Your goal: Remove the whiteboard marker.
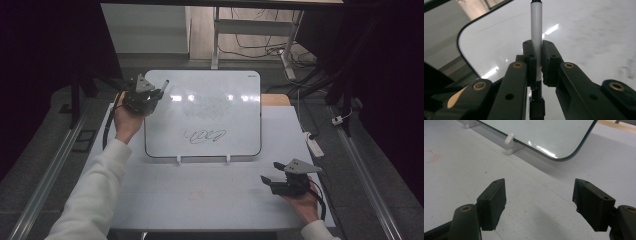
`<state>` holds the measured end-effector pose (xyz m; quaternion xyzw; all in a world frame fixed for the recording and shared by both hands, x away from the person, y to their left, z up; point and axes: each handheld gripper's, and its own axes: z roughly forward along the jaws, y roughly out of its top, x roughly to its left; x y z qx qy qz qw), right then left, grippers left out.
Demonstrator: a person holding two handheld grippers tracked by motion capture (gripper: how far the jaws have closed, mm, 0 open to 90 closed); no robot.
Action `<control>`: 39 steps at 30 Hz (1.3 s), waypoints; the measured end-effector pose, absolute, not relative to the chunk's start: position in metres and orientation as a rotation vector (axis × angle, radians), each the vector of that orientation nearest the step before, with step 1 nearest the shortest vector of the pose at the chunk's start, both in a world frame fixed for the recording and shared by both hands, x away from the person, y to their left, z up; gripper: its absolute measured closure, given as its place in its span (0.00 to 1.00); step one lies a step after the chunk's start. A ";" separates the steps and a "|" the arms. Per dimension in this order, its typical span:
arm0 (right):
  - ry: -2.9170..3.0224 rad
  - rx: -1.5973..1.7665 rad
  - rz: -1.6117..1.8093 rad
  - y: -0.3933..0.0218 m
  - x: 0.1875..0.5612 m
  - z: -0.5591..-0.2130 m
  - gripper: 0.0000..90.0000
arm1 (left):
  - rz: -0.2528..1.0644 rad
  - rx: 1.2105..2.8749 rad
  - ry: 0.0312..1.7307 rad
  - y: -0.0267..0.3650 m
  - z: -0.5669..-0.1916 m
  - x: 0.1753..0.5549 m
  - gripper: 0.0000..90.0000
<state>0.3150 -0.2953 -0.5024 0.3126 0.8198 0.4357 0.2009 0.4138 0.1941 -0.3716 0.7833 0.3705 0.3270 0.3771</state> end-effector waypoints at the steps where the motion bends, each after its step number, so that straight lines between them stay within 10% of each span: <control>1: 2.293 0.871 1.215 -0.295 0.315 -0.502 0.30 | 0.830 2.004 0.924 0.192 -0.371 0.407 0.91; 16: 2.280 0.851 1.239 -0.292 0.313 -0.501 0.28 | 0.660 1.975 0.655 0.146 -0.378 0.331 0.91; 39: 2.332 0.907 1.462 -0.263 0.307 -0.495 0.27 | 0.311 1.941 0.675 0.101 -0.456 0.305 0.91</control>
